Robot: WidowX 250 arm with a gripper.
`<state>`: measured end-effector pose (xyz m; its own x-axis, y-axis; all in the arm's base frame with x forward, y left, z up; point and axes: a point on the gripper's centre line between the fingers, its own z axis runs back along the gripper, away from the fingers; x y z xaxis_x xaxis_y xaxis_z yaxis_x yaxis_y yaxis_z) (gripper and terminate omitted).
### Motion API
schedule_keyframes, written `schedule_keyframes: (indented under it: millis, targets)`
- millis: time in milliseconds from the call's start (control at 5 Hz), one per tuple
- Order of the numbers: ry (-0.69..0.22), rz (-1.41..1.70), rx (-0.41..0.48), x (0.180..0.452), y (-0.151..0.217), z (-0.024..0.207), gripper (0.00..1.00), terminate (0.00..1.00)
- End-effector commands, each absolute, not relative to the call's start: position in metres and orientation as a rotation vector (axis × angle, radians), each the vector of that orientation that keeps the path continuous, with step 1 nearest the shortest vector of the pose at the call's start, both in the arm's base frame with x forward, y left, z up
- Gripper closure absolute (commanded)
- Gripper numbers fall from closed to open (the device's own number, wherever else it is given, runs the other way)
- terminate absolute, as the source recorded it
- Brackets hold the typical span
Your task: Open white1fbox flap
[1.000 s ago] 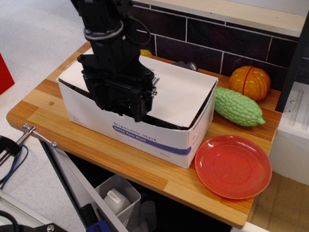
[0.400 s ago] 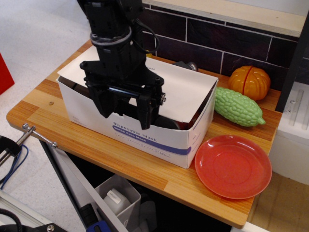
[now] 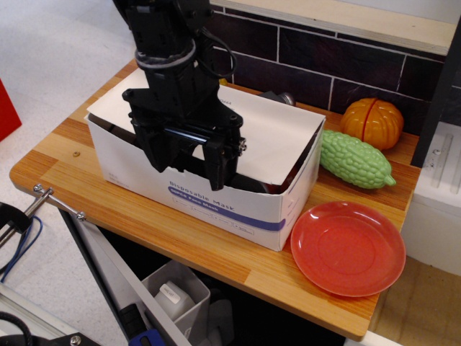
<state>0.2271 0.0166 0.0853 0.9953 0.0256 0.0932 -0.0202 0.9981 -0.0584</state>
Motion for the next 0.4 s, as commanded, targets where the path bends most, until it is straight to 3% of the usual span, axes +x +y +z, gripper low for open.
schedule_keyframes:
  millis: [0,200]
  targets:
    - [-0.191,0.008,0.052,0.244,0.014,0.119,0.00,0.00]
    - [-0.214,0.013,0.122,0.247,0.013,0.143,0.00,0.00]
